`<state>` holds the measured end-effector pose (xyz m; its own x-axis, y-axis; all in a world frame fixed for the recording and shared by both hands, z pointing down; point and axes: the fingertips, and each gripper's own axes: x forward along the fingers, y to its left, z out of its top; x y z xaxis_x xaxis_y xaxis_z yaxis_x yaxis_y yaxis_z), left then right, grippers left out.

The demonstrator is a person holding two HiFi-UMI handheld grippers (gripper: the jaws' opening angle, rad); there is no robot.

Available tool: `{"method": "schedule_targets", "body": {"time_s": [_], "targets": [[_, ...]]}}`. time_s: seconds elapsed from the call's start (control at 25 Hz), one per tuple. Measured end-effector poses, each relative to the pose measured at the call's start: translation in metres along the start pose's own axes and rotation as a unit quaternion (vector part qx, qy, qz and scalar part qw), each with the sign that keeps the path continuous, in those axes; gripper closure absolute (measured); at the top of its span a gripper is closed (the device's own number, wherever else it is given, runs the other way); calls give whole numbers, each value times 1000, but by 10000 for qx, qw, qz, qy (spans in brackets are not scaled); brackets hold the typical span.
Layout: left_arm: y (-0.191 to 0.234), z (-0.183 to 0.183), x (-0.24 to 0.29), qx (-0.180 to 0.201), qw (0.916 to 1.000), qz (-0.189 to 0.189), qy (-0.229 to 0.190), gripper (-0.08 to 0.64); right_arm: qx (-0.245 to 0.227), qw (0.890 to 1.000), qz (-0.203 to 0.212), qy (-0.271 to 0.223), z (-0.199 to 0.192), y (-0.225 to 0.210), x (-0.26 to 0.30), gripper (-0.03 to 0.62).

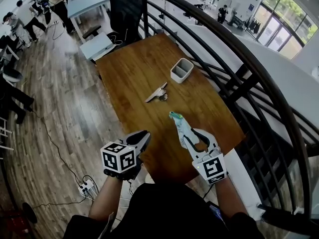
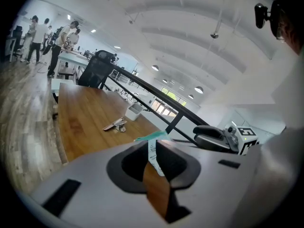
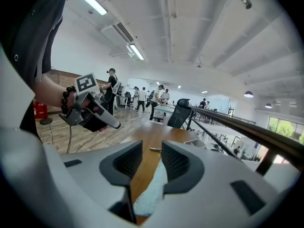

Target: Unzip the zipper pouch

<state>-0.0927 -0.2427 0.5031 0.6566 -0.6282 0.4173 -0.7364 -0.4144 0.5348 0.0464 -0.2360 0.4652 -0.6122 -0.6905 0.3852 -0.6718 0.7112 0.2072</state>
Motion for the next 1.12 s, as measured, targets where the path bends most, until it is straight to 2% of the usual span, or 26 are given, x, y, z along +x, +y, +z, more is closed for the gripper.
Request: {"method": "schedule_targets", "body": {"time_s": [0.32,0.52,0.64,0.84,1.12], "targets": [[0,2,-2,19,10000,15,-75,520,-195,9997,-16,153,-12,6,-9,474],[0,14,-9,106,9989,84,-449,520,-26,9997,-235,-89,-5,-5,-21,491],[-2,26,-15,305,9967,141,-733,520,130,9990,-381,-190,-1,-11,-28,506],[-7,50,-30,960,9855,392,-1342,529,322,9953,-760,-506,9,-25,-42,551],[-16,73,-54,1338,9696,452,-1996,534,865,9862,-1094,-897,15,-42,-67,595]]}}
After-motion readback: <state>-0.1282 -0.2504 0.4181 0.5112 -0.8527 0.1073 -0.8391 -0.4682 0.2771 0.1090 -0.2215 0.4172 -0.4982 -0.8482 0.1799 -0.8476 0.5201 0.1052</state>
